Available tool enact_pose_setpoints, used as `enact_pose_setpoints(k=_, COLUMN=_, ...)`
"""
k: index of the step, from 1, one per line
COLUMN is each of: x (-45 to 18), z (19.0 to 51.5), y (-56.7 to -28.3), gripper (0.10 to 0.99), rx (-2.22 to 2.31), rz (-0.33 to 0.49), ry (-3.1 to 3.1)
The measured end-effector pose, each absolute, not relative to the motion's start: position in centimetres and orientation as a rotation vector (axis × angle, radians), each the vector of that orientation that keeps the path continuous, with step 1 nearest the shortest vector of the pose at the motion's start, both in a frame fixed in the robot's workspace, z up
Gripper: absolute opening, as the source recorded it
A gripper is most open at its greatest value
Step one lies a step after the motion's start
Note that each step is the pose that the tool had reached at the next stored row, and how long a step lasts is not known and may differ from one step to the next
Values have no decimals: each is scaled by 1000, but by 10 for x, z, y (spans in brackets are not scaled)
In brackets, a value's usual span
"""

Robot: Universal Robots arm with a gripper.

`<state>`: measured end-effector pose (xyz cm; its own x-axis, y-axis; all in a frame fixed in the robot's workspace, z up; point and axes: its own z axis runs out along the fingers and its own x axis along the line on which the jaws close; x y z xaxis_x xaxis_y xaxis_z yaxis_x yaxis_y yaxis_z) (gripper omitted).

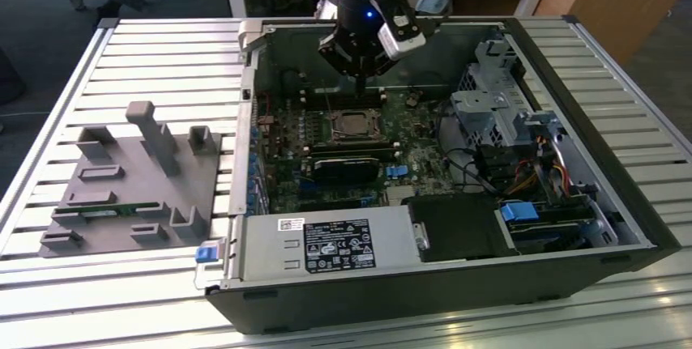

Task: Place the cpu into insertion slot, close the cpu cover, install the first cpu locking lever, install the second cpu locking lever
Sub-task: 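Install the first cpu locking lever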

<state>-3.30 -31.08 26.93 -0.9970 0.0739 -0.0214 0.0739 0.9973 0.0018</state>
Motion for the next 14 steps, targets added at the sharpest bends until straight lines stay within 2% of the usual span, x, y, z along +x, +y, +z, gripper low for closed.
enact_pose_setpoints(k=14, x=-45, z=268, y=-311, gripper=106, rx=-61, rz=7, ry=3119)
